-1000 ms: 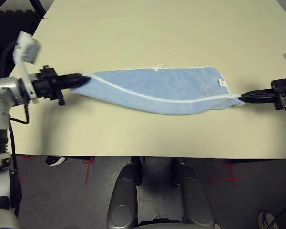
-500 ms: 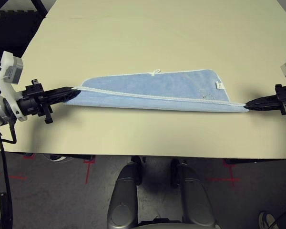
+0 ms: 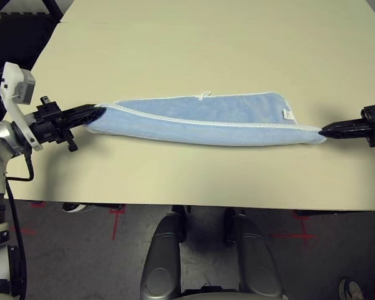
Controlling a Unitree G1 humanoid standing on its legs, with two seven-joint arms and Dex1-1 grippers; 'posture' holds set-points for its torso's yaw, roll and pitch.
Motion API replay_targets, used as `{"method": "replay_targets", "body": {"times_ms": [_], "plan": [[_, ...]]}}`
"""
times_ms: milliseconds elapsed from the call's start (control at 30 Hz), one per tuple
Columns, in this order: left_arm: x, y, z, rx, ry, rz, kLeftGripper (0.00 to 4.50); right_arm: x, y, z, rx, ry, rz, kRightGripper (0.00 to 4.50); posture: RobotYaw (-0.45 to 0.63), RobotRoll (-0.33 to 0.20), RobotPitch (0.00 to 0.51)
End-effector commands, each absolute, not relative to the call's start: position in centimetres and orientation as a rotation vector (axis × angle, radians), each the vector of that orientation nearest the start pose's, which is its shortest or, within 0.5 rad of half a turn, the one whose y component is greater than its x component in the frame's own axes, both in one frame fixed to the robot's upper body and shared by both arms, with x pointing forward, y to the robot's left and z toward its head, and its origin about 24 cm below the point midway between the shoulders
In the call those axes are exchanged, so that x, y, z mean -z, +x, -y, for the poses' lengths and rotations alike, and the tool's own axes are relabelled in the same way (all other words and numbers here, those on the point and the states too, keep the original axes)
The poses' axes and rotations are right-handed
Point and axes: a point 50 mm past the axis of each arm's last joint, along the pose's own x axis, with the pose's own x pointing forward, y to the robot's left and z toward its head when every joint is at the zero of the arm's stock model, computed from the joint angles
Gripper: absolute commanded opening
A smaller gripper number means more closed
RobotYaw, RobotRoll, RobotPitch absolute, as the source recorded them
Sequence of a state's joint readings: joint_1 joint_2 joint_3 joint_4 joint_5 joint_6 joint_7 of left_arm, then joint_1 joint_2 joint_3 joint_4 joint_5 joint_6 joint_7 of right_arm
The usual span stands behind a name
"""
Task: Fold the towel and set it aside.
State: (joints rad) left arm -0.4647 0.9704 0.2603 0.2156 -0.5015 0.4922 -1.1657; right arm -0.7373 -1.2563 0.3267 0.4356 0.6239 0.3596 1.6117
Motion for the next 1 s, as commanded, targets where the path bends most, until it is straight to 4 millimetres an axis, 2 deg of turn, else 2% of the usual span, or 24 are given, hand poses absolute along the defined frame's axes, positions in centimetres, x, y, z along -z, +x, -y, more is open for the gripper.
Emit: {"method": "replay_targets", "body": {"times_ms": [33,100,267,467,733,1000], "plan": [[-21.3,28.1,-31.4,0.771,0.251,-0.255,0.02,-21.8,28.0,29.8,-1.295,-0.389,-0.573,0.0,-0.05,0.0,0.291],[-21.4,28.2,-31.3,0.775,0.254,-0.283,0.02,-21.7,28.2,29.5,-1.308,-0.4,-0.566,0.0,-0.04,0.0,0.291],[-23.1,28.2,-30.8,0.803,0.264,-0.296,0.02,-22.1,29.7,28.8,-1.304,-0.438,-0.499,0.0,-0.04,0.0,0.289],[-23.7,28.8,-31.6,0.734,0.282,-0.265,0.02,-22.6,31.8,28.9,-1.244,-0.456,-0.373,0.0,-0.03,0.0,0.284],[-24.8,30.4,-32.9,0.586,0.266,-0.154,0.02,-21.8,34.2,29.6,-1.047,-0.509,-0.296,0.0,-0.03,0.0,0.281],[-24.6,31.5,-33.2,0.504,0.3,-0.126,0.02,-20.7,36.2,28.4,-0.914,-0.541,-0.27,0.0,-0.02,0.0,0.281]]}}
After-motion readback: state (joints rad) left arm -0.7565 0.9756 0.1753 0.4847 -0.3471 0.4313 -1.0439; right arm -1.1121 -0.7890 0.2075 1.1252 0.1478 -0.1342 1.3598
